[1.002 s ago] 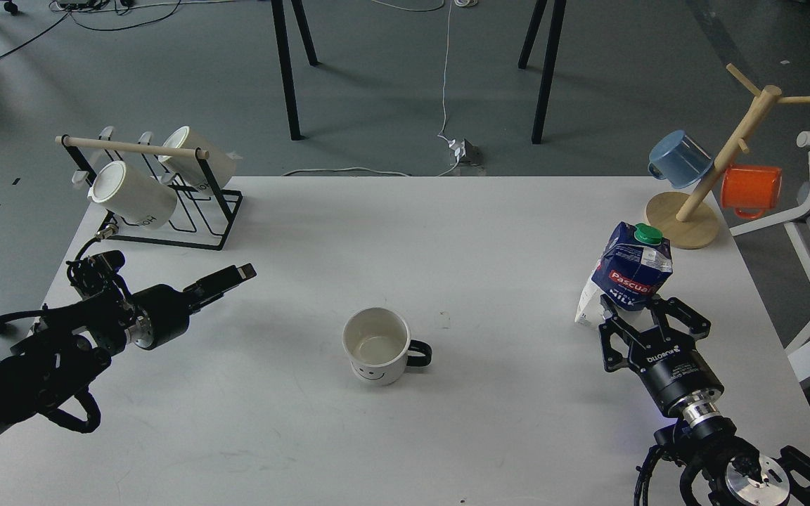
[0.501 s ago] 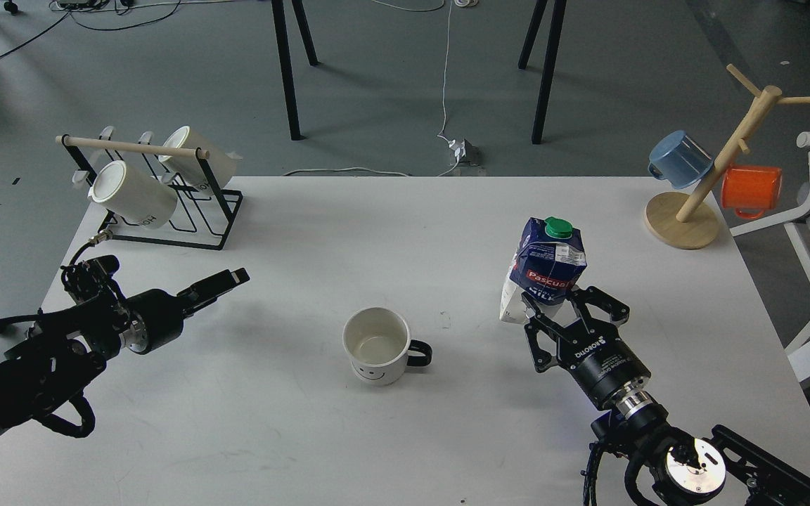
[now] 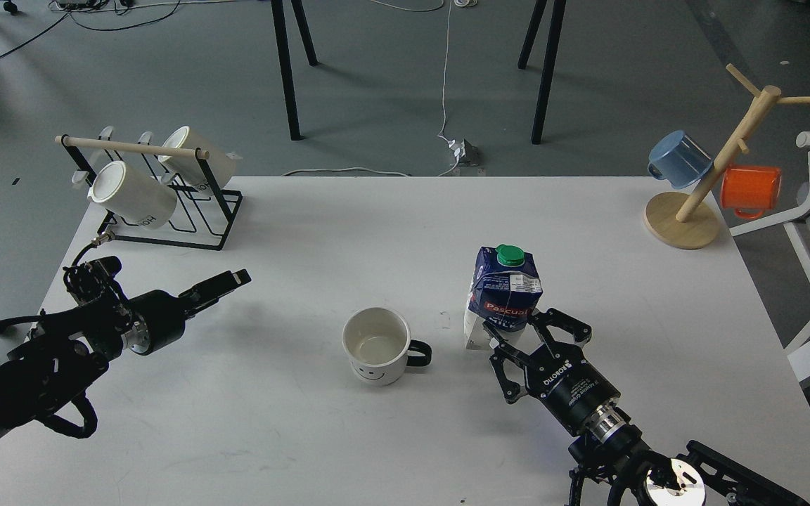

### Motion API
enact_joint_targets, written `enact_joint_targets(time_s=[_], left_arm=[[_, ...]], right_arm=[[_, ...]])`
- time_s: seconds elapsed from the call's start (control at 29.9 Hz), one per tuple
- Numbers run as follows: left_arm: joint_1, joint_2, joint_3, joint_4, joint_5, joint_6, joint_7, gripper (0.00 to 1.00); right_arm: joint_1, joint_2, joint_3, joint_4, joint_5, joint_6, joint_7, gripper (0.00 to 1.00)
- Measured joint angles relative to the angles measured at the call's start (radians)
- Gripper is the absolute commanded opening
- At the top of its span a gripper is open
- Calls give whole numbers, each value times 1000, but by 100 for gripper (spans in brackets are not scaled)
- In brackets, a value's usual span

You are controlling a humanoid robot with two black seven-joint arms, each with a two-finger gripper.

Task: Place cup and milk with both arms
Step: 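Carry the milk carton toward the mug and set it beside it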

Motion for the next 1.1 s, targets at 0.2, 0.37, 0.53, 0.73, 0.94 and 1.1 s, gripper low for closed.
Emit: enact_joint_targets(time_s=[0.2, 0.37, 0.53, 0.73, 0.94, 1.1], left_arm=[[1, 2, -1, 0, 0, 0, 0, 99], [1, 5, -1, 0, 2, 0, 0, 99], [1, 5, 0, 1, 3, 0, 0, 99], [2, 5, 0, 2, 3, 0, 0, 99], [3, 4, 1, 3, 3, 0, 0, 99], [3, 9, 1, 3, 3, 0, 0, 99]], right_arm=[[0, 25, -5, -3, -23, 0, 0, 47], [-3, 32, -7, 0, -40, 0, -1, 47], [-21, 33, -7, 7, -45, 0, -1, 47], [-35, 33, -6, 7, -55, 0, 0, 50], [-37, 33, -6, -1, -56, 0, 0, 60], [-39, 33, -7, -4, -57, 0, 0, 73]])
